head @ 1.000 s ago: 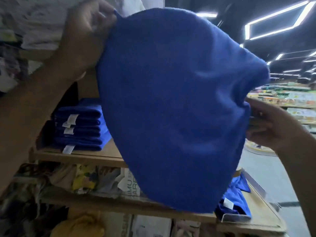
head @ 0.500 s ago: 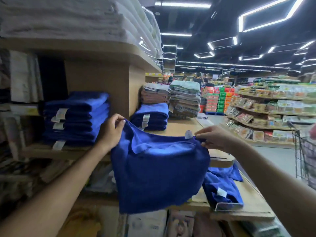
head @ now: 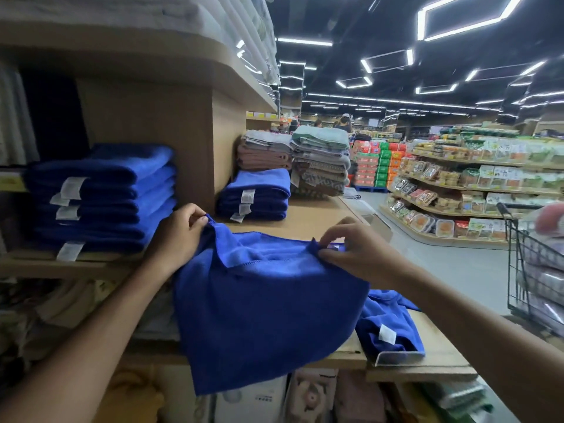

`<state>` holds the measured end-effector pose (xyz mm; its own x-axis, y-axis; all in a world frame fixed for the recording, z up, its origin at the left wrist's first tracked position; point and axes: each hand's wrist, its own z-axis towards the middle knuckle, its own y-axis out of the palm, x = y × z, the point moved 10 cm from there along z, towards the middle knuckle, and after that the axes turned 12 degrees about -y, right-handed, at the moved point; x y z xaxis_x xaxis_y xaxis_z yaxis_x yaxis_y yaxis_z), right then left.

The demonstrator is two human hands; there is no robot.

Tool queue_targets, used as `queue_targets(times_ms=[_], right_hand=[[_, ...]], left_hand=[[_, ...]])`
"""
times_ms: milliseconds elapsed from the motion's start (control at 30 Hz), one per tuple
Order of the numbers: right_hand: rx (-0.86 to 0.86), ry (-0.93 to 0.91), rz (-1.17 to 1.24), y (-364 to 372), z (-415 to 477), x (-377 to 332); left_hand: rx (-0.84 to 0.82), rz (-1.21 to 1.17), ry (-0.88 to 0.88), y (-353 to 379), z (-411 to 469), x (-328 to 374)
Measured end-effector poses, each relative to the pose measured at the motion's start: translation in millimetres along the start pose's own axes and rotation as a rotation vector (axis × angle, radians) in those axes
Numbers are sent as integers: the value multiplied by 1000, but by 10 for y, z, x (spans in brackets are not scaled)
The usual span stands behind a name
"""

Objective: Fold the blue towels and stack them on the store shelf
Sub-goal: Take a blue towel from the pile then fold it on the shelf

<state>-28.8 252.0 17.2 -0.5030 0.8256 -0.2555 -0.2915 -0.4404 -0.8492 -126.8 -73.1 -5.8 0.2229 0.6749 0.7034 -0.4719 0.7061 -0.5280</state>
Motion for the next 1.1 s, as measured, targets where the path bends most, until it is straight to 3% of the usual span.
queue_targets(times_ms=[133,233,300,367,433,533,600,767,933,1100], right_hand=[[115,-196,215,-320,-104,-399],[-106,-190,1093,-301,-366,-691],[-271,-99,1438,-226,-580,-824],[-265,104,1358,-77,-682,-608],[-183,282,1038,39,-747,-219],[-102,312,381,-13,-759,187],[-46,302,127,-52,-771,300],[204,299,-61,-326,-757,391],[53,354,-166,-256,-624,483],[104,363,-83,-222,-589,567]], left_hand=[[19,17,-10,-2,3,-24],[30,26,5,-4,-2,-12],[25,27,26,1,-14,11],[21,28,36,7,-26,25],[17,24,48,12,-39,47],[17,35,70,14,-51,79],[24,46,86,9,-54,88],[33,52,84,18,-40,63],[43,51,86,19,-26,46],[93,10,117,-53,-63,90]])
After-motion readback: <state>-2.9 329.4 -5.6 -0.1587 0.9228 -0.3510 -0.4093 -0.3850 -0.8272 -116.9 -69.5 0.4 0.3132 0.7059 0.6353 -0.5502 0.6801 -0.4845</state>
